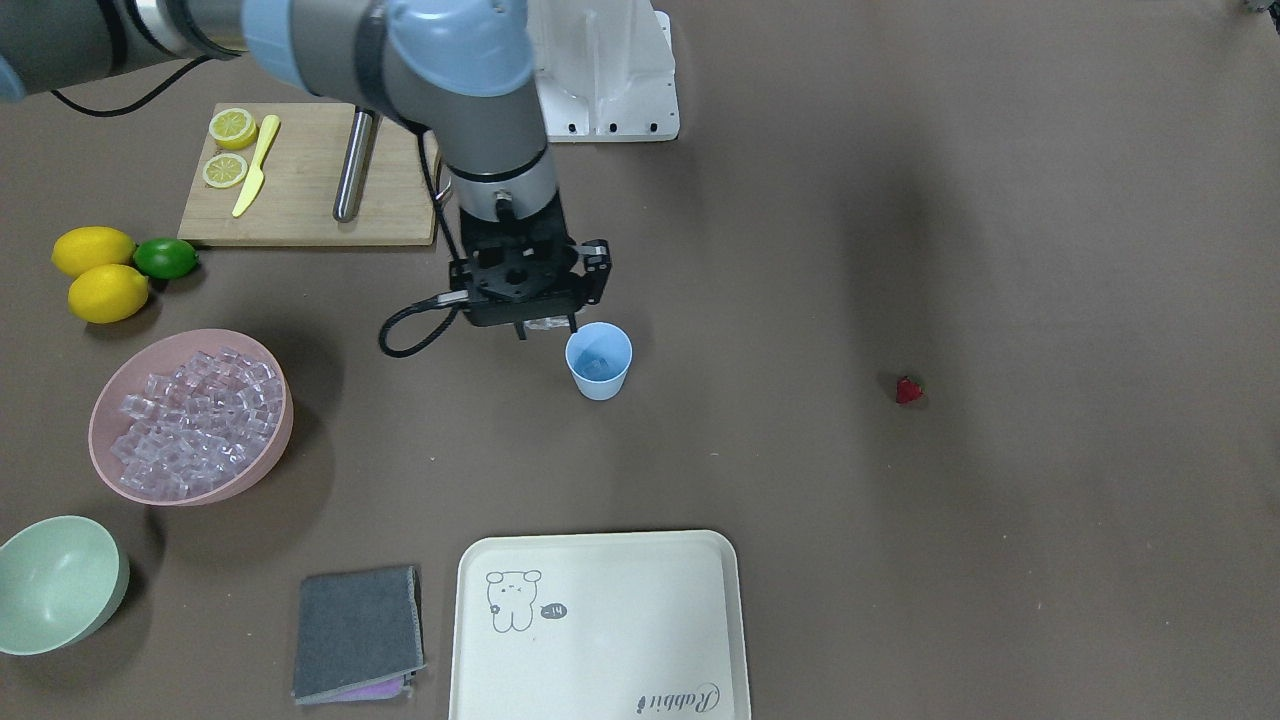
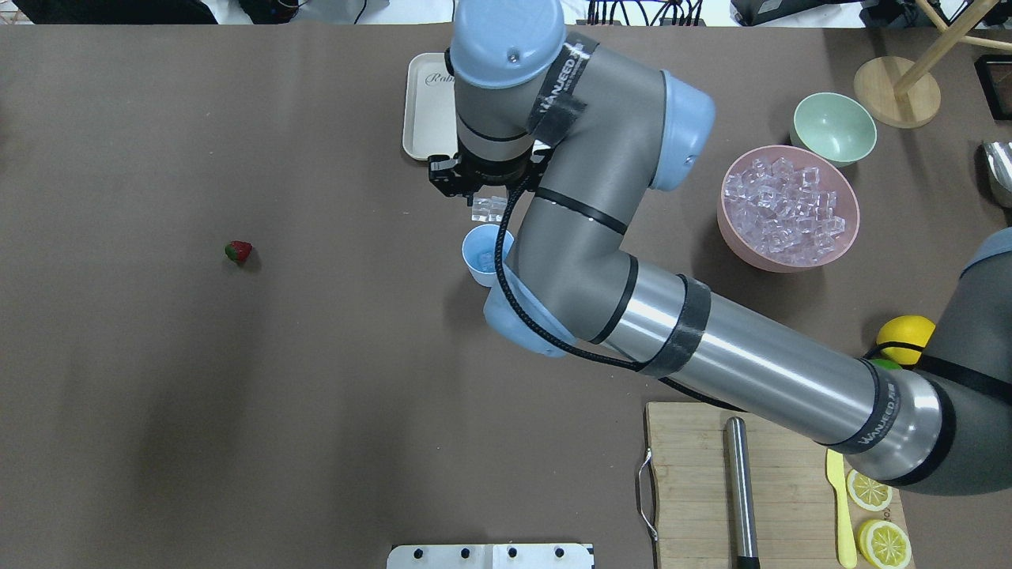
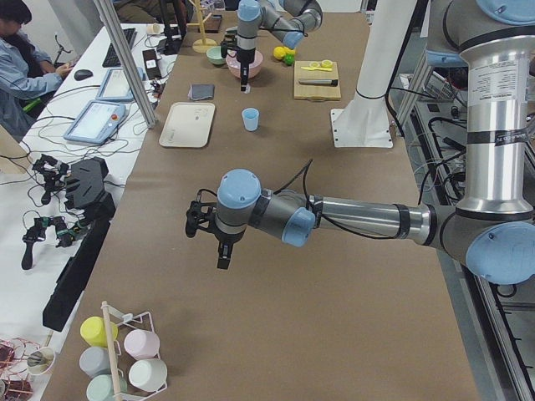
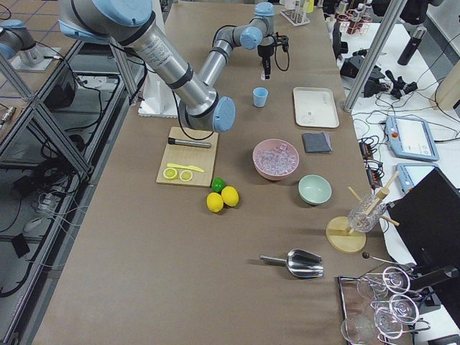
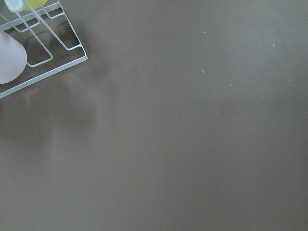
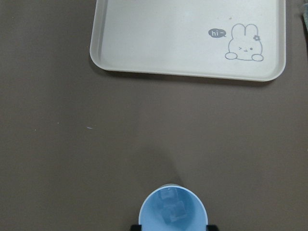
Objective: Put ice and strawberries in cup
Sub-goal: 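Lift the ice cube and carry it over the light-blue cup, then lower the right gripper toward the cup and open it to release the cube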
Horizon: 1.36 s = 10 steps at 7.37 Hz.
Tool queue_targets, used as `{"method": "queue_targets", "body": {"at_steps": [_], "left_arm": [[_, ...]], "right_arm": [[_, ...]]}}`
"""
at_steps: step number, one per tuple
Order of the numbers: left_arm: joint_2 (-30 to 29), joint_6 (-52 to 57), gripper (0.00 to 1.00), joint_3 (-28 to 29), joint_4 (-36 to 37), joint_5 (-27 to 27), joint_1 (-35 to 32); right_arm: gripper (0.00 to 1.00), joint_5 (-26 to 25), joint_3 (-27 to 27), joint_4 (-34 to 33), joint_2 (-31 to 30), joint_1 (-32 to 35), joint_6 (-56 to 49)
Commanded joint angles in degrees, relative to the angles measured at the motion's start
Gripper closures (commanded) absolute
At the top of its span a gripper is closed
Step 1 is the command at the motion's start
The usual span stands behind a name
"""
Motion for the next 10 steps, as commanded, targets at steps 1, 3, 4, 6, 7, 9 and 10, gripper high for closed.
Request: {"method": "queue_targets", "body": {"at_steps": [1, 3, 4, 6, 7, 9, 10], "left_arm": [[0.07, 0.07, 0.02, 0.08, -0.01, -0.02, 0.0], [0.33, -0.02, 0.02, -0.01, -0.01, -0.02, 0.0], [0.33, -0.02, 0.02, -0.1, -0.01, -0.02, 0.0], [0.33, -0.02, 0.02, -0.19, -0.01, -0.02, 0.0], [0.24, -0.02, 0.02, -0.36, -0.01, -0.02, 0.0], [0.07, -0.02, 0.02, -0.45, -0.01, -0.02, 0.0], [-0.11, -0.02, 0.02, -0.45, -0.01, -0.02, 0.0]], "right_arm": [[1.0, -3.65, -6.8, 6.27, 0.86, -2.05, 1.38], [1.0, -4.1, -7.45, 7.36, -0.62, -2.14, -0.19], [1.0, -4.01, -5.71, 7.36, -2.11, -2.14, -0.55], [1.0, -4.09, -2.54, 7.36, -5.46, -3.18, -0.56], [1.0, -4.45, -2.53, 7.36, -5.47, -4.06, 0.23], [1.0, -5.42, -2.53, 7.36, -5.21, -4.77, 0.41], [1.0, -5.42, -2.62, 7.36, -5.12, -4.77, 0.32]]}}
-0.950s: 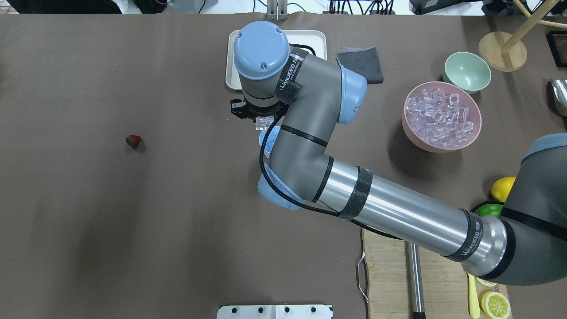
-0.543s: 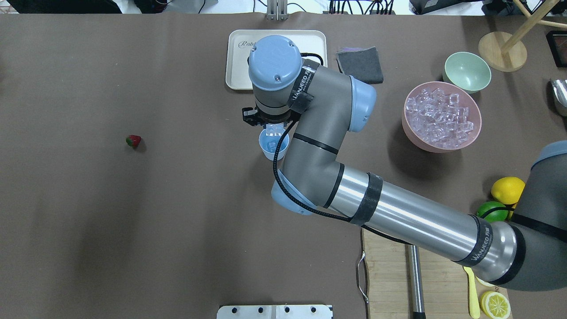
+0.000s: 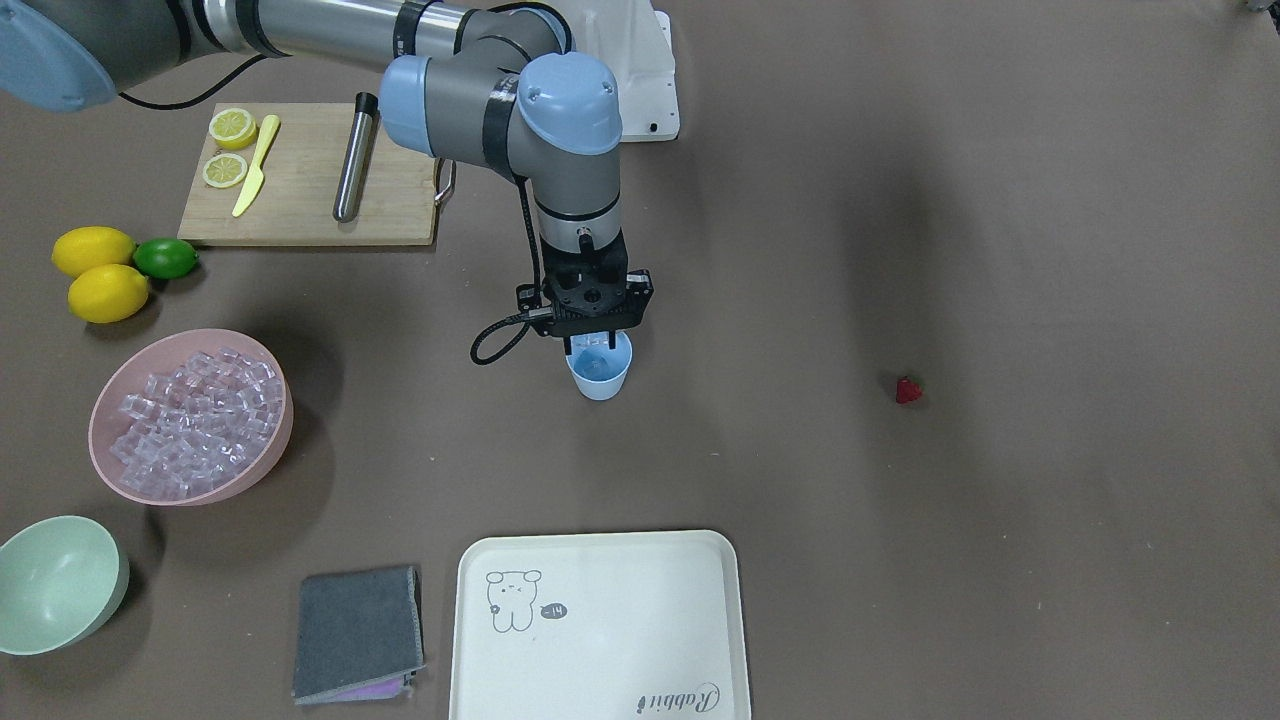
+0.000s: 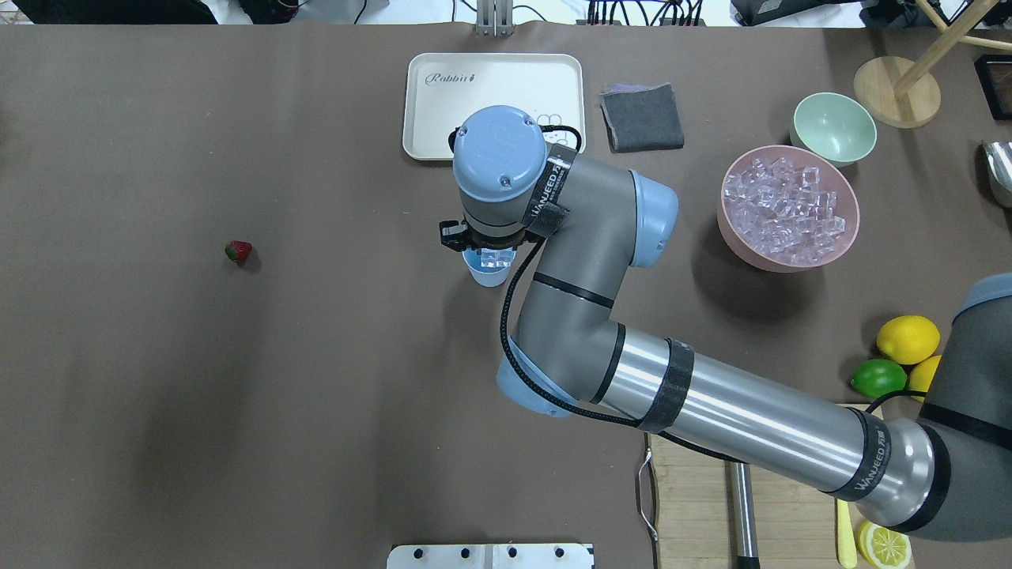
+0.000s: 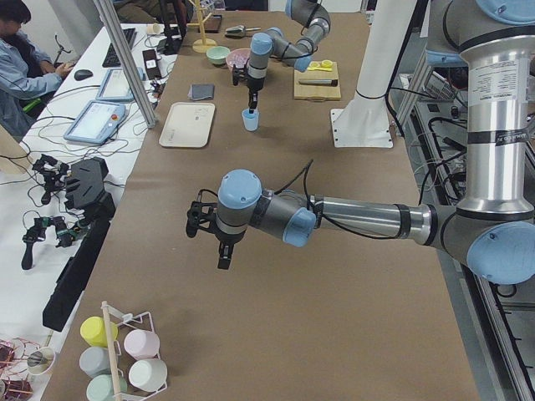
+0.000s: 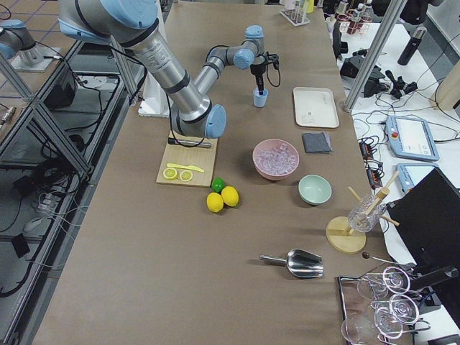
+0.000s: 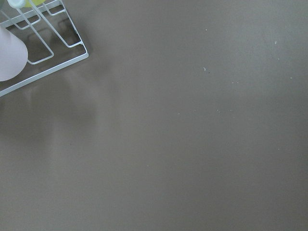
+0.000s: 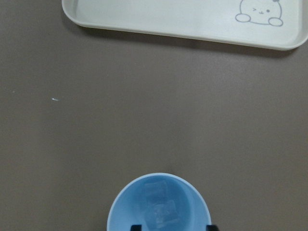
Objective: Put ice and strawberries in cup
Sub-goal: 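Lower the right gripper toward the cup and open it to release the cube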
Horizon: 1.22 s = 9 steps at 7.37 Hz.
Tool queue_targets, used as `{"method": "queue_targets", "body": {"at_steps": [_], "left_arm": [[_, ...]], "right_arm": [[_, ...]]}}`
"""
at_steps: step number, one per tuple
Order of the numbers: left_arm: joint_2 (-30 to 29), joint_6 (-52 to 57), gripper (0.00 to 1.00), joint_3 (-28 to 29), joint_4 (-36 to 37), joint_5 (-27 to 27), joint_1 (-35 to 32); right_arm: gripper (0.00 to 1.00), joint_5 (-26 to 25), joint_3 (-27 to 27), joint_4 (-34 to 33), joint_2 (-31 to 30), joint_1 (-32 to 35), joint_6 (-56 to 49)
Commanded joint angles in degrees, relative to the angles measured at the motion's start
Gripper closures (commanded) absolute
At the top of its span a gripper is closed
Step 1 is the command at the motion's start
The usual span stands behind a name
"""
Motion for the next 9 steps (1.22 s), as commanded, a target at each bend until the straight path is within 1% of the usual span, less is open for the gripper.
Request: {"method": "queue_targets", "body": {"at_steps": [1, 9], "left_arm": [[-0.2, 0.0, 0.02, -0.02, 0.0, 0.0, 0.0], [-0.2, -0.35, 0.02, -0.19, 0.0, 0.0, 0.0]], "right_arm": [[1.0, -0.15, -0.11, 0.0, 0.03, -0.17, 0.02], [1.0, -0.15, -1.08, 0.0, 0.55, 0.71, -0.34]]}}
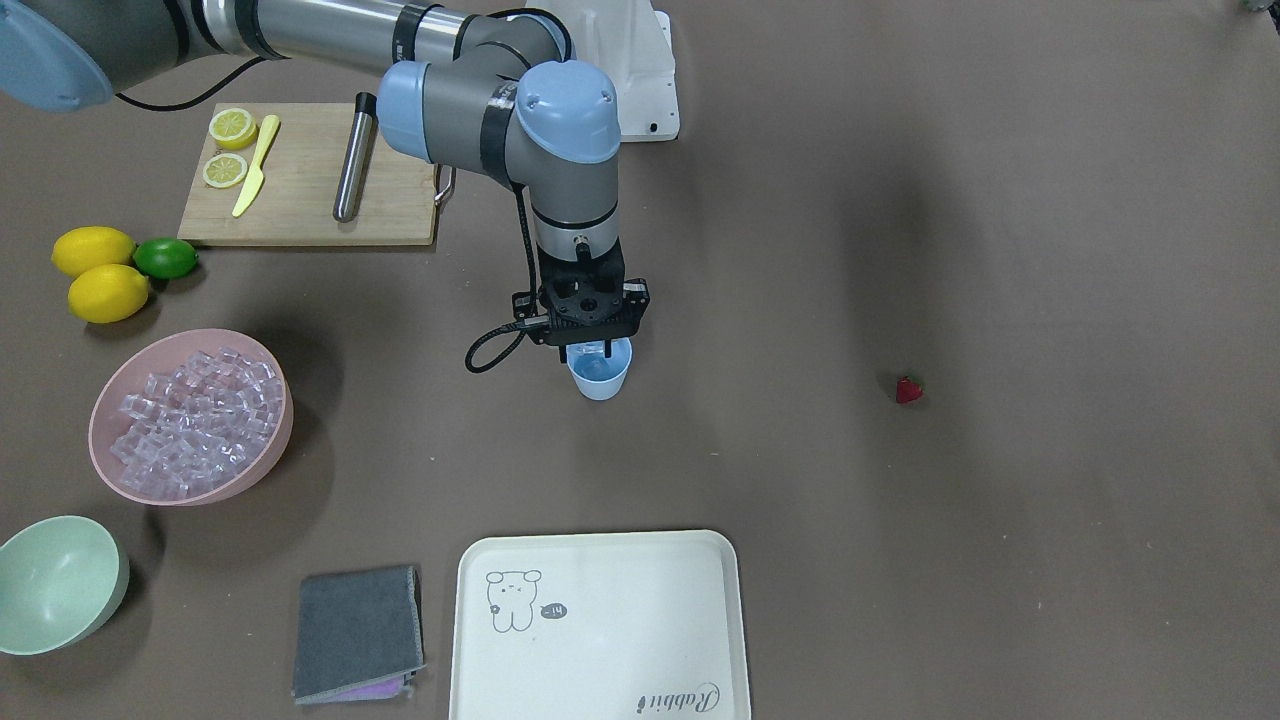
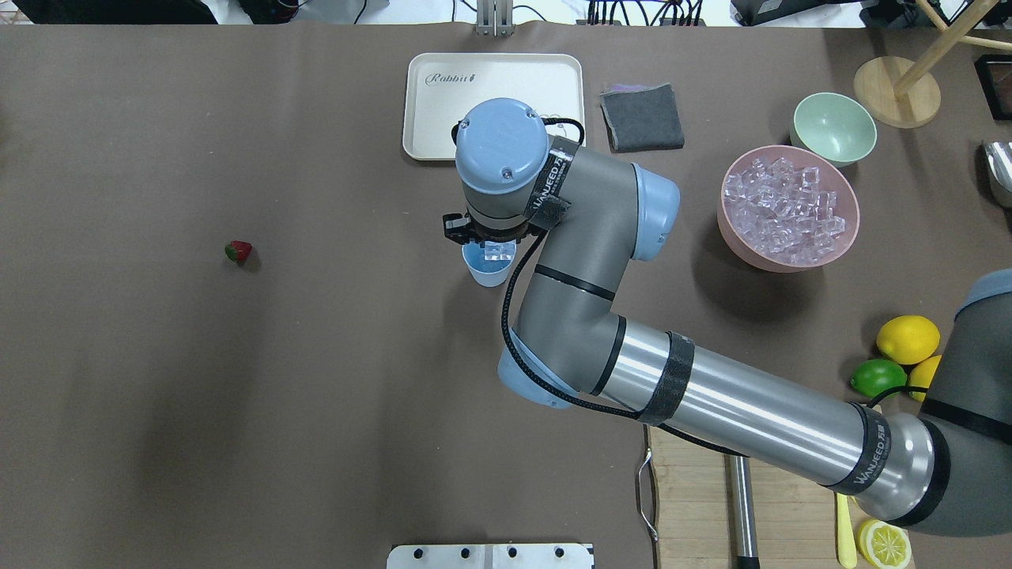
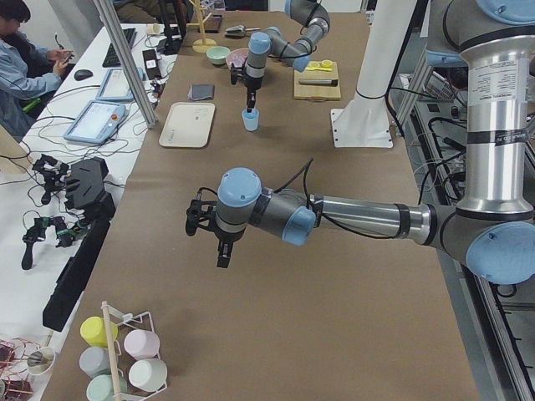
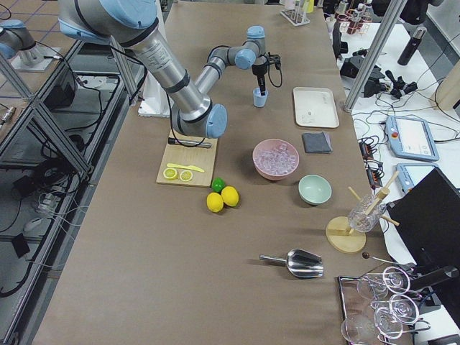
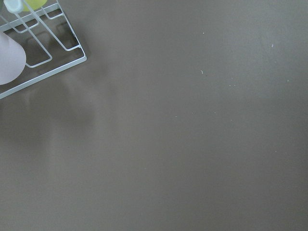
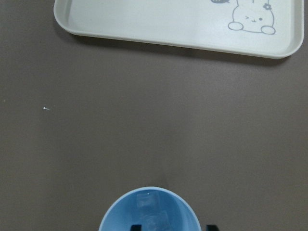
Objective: Put ice and strawberries in cup
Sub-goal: 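Lower the right gripper toward the cup and open it to release the cube, then raise the right gripper away from the cup and withdraw it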
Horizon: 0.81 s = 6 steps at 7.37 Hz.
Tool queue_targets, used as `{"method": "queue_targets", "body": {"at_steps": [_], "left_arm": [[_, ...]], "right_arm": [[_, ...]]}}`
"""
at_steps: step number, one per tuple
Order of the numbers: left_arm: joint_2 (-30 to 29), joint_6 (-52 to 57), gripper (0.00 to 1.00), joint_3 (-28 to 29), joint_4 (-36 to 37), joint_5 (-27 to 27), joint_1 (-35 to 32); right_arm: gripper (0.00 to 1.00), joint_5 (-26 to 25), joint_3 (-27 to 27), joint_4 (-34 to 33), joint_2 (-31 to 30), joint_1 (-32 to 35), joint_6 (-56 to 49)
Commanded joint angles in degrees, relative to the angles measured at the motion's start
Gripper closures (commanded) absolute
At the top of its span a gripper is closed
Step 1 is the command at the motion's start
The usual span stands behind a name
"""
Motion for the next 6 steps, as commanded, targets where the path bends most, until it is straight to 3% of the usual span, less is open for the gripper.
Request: {"method": "queue_targets", "body": {"at_steps": [1, 3, 4, 5, 6], "left_arm": [[-0.03, -0.03, 0.02, -0.1, -0.02, 0.0, -0.03], [-0.03, 0.14, 0.02, -0.02, 0.06, 0.0, -0.03], [0.14, 0.06, 0.02, -0.19, -0.02, 0.0, -0.03], [0.32, -0.03, 0.02, -0.19, 0.06, -0.09, -0.03], [0.32, -0.03, 0.02, -0.19, -0.02, 0.0, 0.05]], "right_arm": [[1.0, 0.09, -0.11, 0.09, 0.49, -0.15, 0.3], [0.97, 0.0, -0.2, 0.0, 0.84, -0.24, 0.3], [0.88, 0.0, -0.2, 0.09, 0.84, -0.16, 0.04], [0.76, 0.0, -0.2, 0.0, 0.75, -0.15, -0.4], [0.55, 0.0, -0.28, 0.0, 0.75, -0.24, -0.49]]}}
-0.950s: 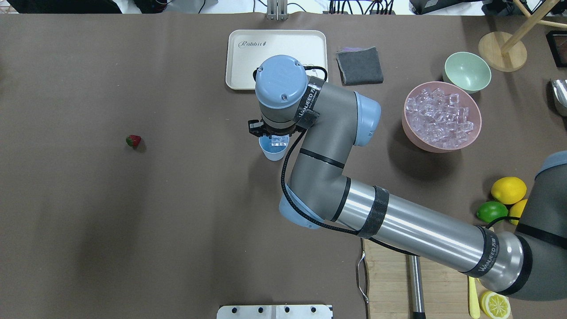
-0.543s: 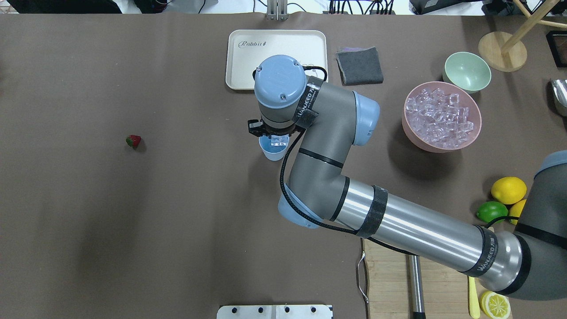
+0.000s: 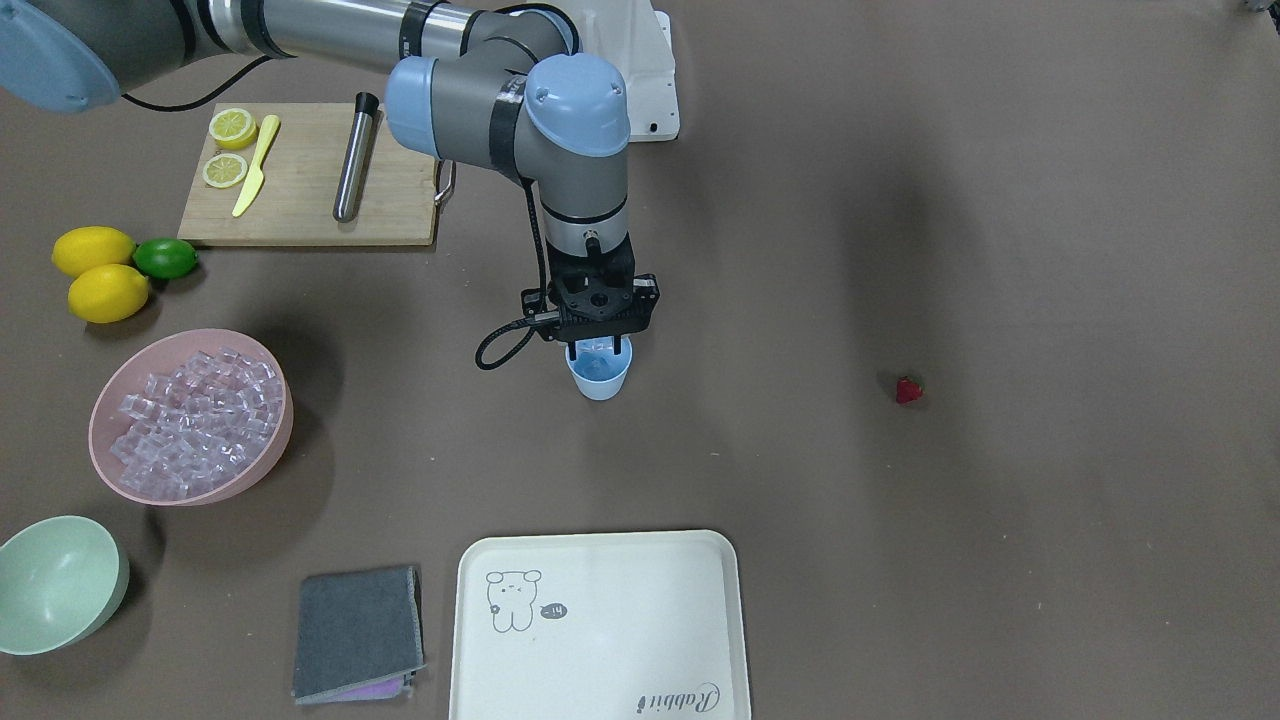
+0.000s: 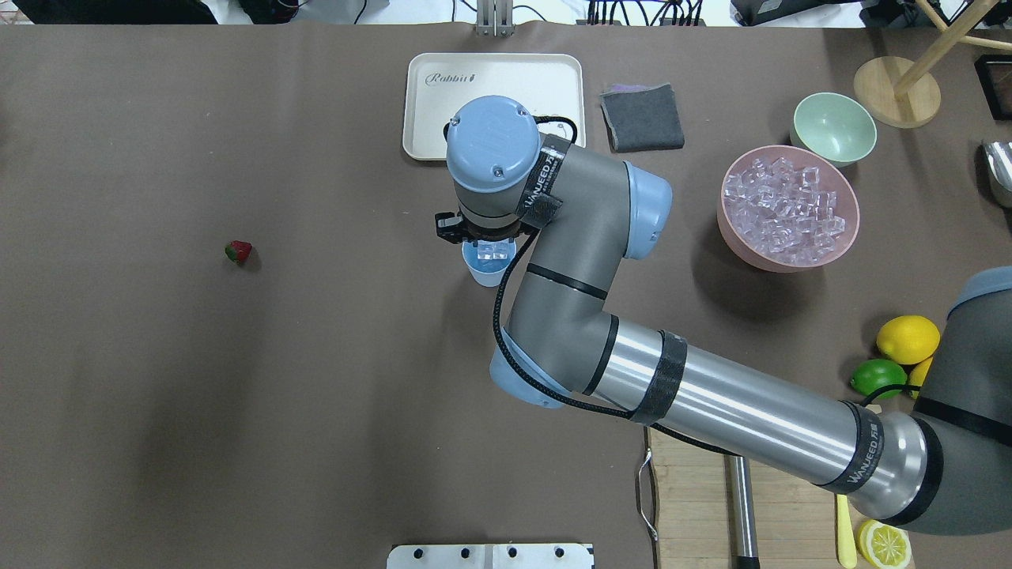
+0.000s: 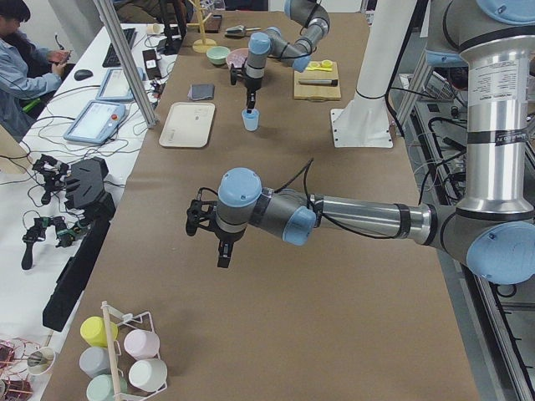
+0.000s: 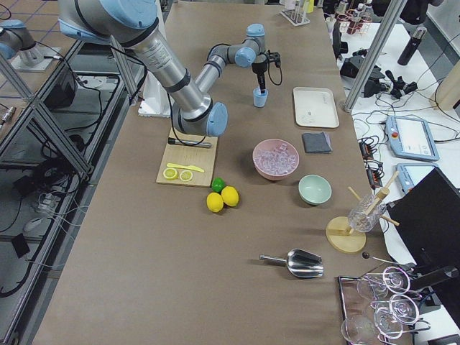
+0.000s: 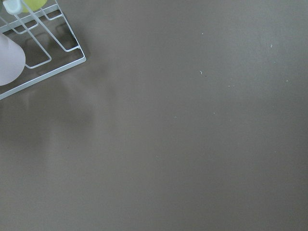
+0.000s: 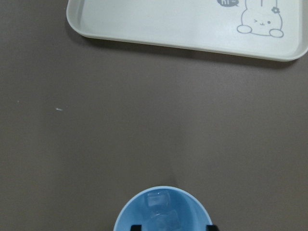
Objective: Put ice and strawberries in cup
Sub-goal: 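Raise the right gripper away from the cup and withdraw it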
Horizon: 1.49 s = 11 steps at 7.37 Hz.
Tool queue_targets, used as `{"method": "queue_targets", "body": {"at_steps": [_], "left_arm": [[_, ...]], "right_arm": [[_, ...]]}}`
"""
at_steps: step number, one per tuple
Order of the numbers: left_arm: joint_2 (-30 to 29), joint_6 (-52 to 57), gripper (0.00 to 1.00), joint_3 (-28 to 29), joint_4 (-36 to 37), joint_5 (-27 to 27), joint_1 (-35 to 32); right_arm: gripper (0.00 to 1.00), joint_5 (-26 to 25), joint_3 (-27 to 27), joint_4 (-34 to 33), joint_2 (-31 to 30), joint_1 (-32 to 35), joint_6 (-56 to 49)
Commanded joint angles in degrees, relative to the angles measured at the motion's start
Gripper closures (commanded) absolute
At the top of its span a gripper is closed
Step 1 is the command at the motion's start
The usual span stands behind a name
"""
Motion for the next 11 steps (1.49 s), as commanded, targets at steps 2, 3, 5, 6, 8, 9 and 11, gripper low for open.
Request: {"method": "queue_targets", "body": {"at_steps": [2, 3, 5, 6, 8, 9, 11], "left_arm": [[0.17, -0.13, 0.02, -0.29, -0.05, 0.04, -0.01], [0.17, -0.04, 0.02, -0.29, -0.05, -0.05, -0.01], [0.08, -0.21, 0.02, -0.64, 0.04, 0.04, 0.08], [-0.27, -0.39, 0.02, -0.64, 0.04, -0.05, 0.17], [-2.11, -0.57, 0.03, -0.73, 0.22, 0.12, 2.0], [-3.51, -0.65, 0.03, -0.64, 0.3, 0.04, 3.06], [-5.28, -5.28, 0.03, -0.73, -0.04, 0.39, 6.73]], "right_arm": [[0.28, 0.0, 0.02, -0.02, 0.49, -0.4, 0.02], [0.01, 0.0, 0.02, -0.02, 0.58, -0.41, 0.54], [0.01, 0.7, 0.63, 0.07, 0.5, 0.99, -0.32], [0.01, 3.92, 0.73, -0.02, 0.5, 3.96, -1.81], [0.01, 16.11, 3.43, -0.28, -2.47, 14.39, -6.98], [0.01, 19.3, 4.06, -0.46, -5.1, 19.75, -15.62], [0.01, 28.78, 3.02, -0.72, -13.18, 34.06, -37.82]]}}
